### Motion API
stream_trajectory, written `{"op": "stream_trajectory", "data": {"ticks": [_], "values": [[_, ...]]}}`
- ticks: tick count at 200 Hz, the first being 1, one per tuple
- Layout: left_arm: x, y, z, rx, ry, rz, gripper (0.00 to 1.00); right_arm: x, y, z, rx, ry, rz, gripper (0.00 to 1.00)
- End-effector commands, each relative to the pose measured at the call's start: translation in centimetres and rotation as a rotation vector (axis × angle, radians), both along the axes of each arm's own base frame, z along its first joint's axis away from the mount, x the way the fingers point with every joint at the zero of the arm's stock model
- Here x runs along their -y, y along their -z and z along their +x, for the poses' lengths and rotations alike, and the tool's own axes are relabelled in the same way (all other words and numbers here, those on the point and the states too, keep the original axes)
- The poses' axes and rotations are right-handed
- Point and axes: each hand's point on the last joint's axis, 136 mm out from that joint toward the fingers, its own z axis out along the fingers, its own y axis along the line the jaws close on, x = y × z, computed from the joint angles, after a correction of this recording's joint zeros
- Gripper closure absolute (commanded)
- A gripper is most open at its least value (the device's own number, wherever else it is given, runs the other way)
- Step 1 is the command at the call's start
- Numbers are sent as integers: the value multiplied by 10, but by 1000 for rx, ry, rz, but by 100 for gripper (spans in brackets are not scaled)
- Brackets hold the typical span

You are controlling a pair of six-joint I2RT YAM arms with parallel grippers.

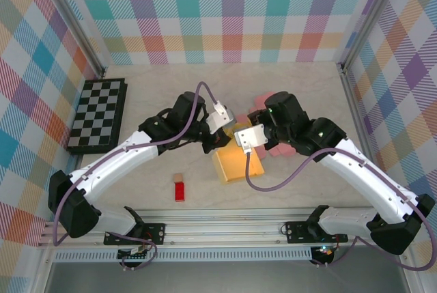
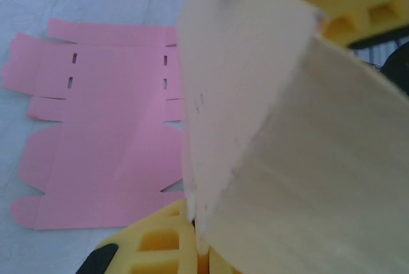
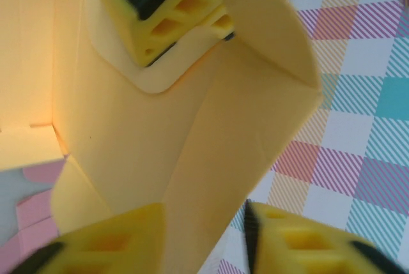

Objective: Fold the paper box

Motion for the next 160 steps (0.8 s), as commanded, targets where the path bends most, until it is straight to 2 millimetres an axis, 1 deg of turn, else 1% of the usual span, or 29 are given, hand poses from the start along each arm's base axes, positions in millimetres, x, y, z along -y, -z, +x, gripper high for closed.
{"op": "stream_trajectory", "data": {"ticks": [1,9,18,19,24,27,33,41,47,55,71,81,89,92,93,94,95,101,102,103,108,129,145,160], "values": [[0,6,6,56,-25,0,99,0,-24,10,-36,97,190,43],[-1,8,10,73,-46,3,99,7,-32,20,-60,165,279,41],[-4,11,17,95,-84,5,99,19,-41,36,-88,278,394,38],[-3,9,19,105,-90,-3,99,20,-42,39,-92,292,407,38],[-6,14,22,106,-116,10,99,28,-48,49,-104,366,477,36],[-5,10,28,130,-134,-9,99,34,-50,56,-115,416,524,35],[-7,9,34,148,-166,-16,99,44,-54,69,-137,507,613,33],[-7,8,42,169,-205,-31,98,56,-53,83,-188,632,729,30],[-9,8,47,180,-235,-39,98,64,-49,92,-245,730,808,27],[-10,9,54,191,-272,-46,98,74,-40,103,-323,847,893,26],[-12,13,63,213,-331,-72,97,86,-12,124,-480,1051,1001,24],[-14,19,67,218,-356,-81,97,94,4,139,-580,1176,1078,23],[-14,25,68,220,-364,-86,97,100,14,151,-664,1259,1143,23],[-14,28,68,218,-364,-84,97,100,14,153,-706,1270,1173,22],[-13,29,67,218,-363,-81,97,105,16,156,-708,1292,1182,22],[-13,30,67,219,-363,-80,97,103,20,157,-729,1298,1181,22],[-13,30,67,220,-362,-80,97,105,18,158,-735,1301,1195,22],[-13,36,66,221,-366,-69,97,108,24,166,-808,1351,1236,22],[-13,37,67,222,-369,-65,97,105,22,167,-819,1339,1238,22],[-14,37,67,226,-371,-64,97,108,25,169,-827,1363,1247,22],[-14,41,67,236,-379,-53,97,108,29,173,-883,1384,1258,22],[-16,55,64,301,-407,-21,97,97,42,194,-1021,1430,1253,25],[-15,60,62,353,-423,2,97,87,54,203,-1120,1454,1236,27],[-11,69,59,391,-409,44,97,75,66,206,-1220,1463,1217,29]]}}
